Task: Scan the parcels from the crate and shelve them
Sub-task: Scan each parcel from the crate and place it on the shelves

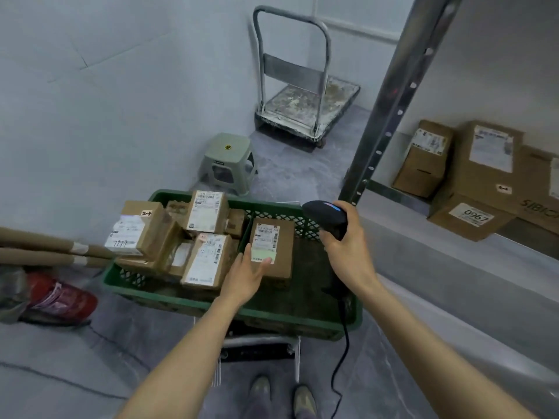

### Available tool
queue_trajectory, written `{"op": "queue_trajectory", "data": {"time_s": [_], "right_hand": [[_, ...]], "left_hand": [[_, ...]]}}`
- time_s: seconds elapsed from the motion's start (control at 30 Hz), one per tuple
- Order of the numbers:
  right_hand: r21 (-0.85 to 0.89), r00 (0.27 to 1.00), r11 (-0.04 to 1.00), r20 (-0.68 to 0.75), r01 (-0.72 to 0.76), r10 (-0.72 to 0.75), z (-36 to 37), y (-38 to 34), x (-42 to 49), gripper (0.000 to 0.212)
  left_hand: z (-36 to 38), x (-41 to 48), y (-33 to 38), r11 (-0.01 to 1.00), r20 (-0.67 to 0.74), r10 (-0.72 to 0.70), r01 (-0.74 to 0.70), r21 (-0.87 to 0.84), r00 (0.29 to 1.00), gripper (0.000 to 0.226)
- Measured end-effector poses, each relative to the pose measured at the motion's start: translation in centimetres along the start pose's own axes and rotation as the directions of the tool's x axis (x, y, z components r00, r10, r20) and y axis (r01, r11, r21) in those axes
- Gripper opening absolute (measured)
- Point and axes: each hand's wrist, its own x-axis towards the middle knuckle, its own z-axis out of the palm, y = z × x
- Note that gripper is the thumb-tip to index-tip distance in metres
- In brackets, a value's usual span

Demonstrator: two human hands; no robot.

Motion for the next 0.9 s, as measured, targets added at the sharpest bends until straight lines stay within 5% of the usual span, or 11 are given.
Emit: {"op": "queue_trajectory", "data": {"time_s": [0.47,0.9], "right_hand": [[-0.051,0.991,0.992,-0.070,-0.115,0.111,6.6,4.1,3.6,0.056],[-0.040,0.986,0.986,-0.047,-0.161,0.159,7.2,9.1,5.8,0.059]], "left_hand": [[2.4,7.9,-4.2,0.983,0.212,-0.019,0.056,-0.173,0.977,0.059],[6.0,11.8,-6.7,0.964,0.177,-0.089,0.130,-0.234,0.980,0.069]]}}
